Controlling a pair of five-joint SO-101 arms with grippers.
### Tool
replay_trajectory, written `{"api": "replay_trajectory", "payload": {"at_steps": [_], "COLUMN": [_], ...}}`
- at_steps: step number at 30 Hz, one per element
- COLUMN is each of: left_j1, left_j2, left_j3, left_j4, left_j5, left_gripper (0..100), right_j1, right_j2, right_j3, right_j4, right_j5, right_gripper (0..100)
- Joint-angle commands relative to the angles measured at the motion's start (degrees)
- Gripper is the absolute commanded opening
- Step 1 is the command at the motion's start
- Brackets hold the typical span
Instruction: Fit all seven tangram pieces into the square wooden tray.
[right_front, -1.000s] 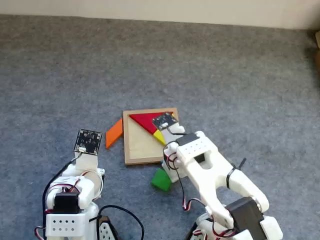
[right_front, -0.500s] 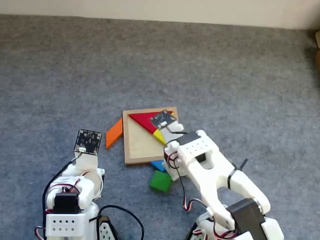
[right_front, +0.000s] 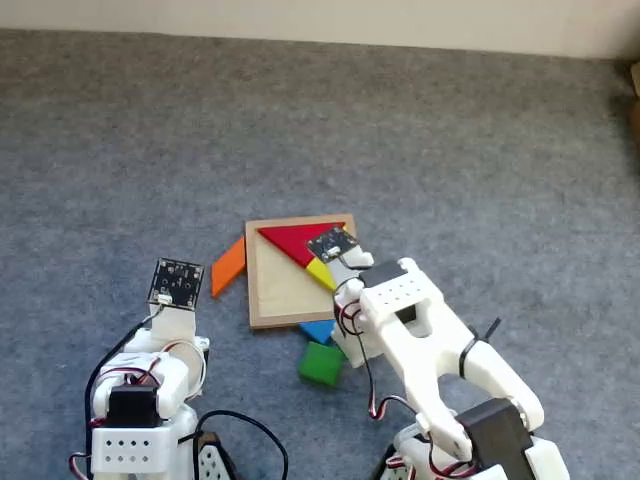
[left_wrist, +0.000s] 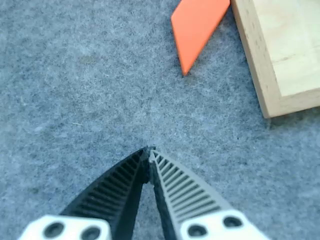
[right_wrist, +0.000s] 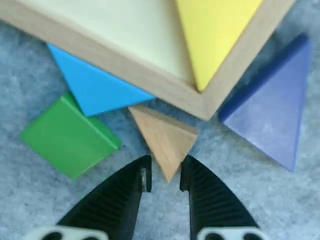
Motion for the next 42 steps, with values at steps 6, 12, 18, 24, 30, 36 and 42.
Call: {"api": "replay_trajectory", "payload": {"at_steps": [6, 12, 18, 24, 30, 36, 42], "left_j1": [-0.7, -0.7, -0.7, -0.7, -0.7, -0.7, -0.7], "left_j2": [-1.5, -1.5, -1.5, -1.5, -1.5, -1.5, -1.5], "left_j3": [1.2, 1.2, 1.2, 1.2, 1.2, 1.2, 1.2], "left_j4": [0.4, 0.4, 0.4, 0.4, 0.4, 0.4, 0.4], "left_j5": [0.2, 0.2, 0.2, 0.2, 0.2, 0.2, 0.2], "left_gripper": [1, 1, 1, 1, 1, 1, 1], "right_j1": [0.7, 0.7, -1.1, -3.1, -5.9, -6.0, -5.6], "right_j2": [-2.4, -1.8, -1.8, -1.7, -1.6, 1.5, 9.0], "right_j3": [-3.6, -3.7, -3.7, -3.4, -3.3, -3.6, -5.3], "right_j4": [-0.5, -0.7, -0.8, -5.4, -6.0, -6.1, -7.3], "right_j5": [0.3, 0.4, 3.1, 4.7, 4.8, 6.2, 6.2], "right_gripper": [10.2, 22.5, 27.7, 27.7, 26.5, 19.6, 19.1]}}
